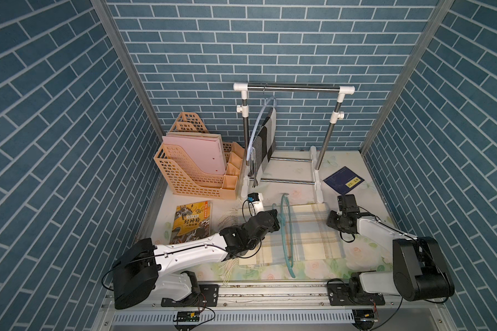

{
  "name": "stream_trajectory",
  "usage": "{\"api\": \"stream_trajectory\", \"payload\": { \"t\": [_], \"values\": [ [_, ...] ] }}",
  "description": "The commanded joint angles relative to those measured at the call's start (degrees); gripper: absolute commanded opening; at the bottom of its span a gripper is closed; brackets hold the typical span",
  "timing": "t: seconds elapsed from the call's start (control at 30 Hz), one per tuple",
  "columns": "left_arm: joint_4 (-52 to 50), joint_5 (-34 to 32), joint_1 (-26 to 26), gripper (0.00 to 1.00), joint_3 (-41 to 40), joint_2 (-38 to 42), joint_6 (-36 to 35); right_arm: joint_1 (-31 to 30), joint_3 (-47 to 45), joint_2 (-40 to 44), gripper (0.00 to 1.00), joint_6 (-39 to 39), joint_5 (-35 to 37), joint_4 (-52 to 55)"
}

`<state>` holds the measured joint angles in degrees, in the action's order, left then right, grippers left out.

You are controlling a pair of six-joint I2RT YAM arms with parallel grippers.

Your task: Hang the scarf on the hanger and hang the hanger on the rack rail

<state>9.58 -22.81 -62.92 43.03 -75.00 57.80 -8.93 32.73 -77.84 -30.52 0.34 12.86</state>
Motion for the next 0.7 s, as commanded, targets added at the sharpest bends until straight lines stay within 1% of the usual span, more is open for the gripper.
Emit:
{"api": "stream_trajectory", "payload": {
  "t": [0.0, 0.07, 0.1, 0.33, 0.53, 0.67],
  "values": [
    [-1.41, -0.18, -0.26, 0.0, -1.46, 0.19, -3.19, 0.07, -1.55, 1.11, 0.13, 0.85, -0.39, 0.04],
    [-1.22, -0.7, -0.26, 0.0, -2.61, 0.67, -4.1, -0.22, -1.71, 2.06, 0.01, 0.71, -1.19, 0.05],
    [-1.0, -1.16, -0.34, 0.0, -3.41, 1.03, -4.19, -0.45, -1.74, 2.78, 0.0, 0.54, -1.66, 0.13],
    [0.79, -3.66, -0.52, 0.0, -7.28, 2.68, -3.53, -4.68, -0.05, 11.27, 0.0, -2.13, -3.63, 2.86],
    [0.68, -6.4, -1.6, 0.0, -7.39, 2.81, -1.51, -12.38, 2.91, 16.89, 0.0, -5.07, -4.34, 5.67],
    [0.43, -8.06, -2.48, 0.0, -7.25, 2.93, 0.38, -16.6, 2.14, 19.5, 0.0, -8.69, -9.01, 3.49]
  ]
}}
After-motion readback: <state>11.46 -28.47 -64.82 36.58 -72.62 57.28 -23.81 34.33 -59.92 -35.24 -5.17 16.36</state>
